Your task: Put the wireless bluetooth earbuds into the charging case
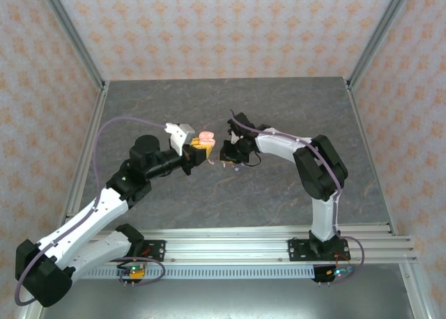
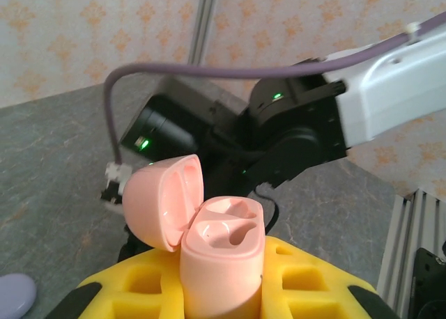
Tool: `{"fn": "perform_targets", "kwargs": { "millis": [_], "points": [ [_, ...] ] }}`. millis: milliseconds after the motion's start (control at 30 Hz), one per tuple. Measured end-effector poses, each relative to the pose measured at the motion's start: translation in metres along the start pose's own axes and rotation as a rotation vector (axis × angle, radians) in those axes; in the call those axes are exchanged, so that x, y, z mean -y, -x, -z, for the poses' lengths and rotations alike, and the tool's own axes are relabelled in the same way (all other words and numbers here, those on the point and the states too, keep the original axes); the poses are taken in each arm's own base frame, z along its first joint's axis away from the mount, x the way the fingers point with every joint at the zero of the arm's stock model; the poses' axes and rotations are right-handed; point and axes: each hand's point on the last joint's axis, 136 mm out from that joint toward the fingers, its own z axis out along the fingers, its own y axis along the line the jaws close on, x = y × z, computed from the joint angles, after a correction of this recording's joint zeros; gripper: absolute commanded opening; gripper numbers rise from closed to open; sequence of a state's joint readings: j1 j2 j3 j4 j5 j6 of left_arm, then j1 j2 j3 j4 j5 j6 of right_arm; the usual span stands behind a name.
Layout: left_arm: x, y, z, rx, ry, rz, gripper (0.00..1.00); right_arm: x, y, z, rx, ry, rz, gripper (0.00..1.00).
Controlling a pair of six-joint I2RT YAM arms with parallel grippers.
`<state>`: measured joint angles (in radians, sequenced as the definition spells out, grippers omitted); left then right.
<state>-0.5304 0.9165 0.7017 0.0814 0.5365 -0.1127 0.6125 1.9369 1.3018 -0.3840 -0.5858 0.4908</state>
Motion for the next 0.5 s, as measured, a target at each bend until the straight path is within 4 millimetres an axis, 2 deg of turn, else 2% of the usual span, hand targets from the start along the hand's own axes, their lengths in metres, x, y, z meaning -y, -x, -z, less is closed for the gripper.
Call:
{"fn": "perform_targets", "kwargs": {
  "millis": [200, 400, 500],
  "points": [
    [-0.010, -0.010, -0.007, -0.002, 0.036, 0.025, 0.16, -0.003, 0.018, 0.024, 0.065, 0.113, -0.067, 0.18],
    [-0.019, -0.021, -0.011, -0.001, 0.060, 0.033, 0.16, 0.003, 0.035, 0.054, 0.139, 0.213, -0.138, 0.18],
    [-0.022, -0.024, -0.014, 0.003, 0.073, 0.033, 0.15, -0.002, 0.040, 0.070, 0.172, 0.252, -0.145, 0.18]
  ]
}}
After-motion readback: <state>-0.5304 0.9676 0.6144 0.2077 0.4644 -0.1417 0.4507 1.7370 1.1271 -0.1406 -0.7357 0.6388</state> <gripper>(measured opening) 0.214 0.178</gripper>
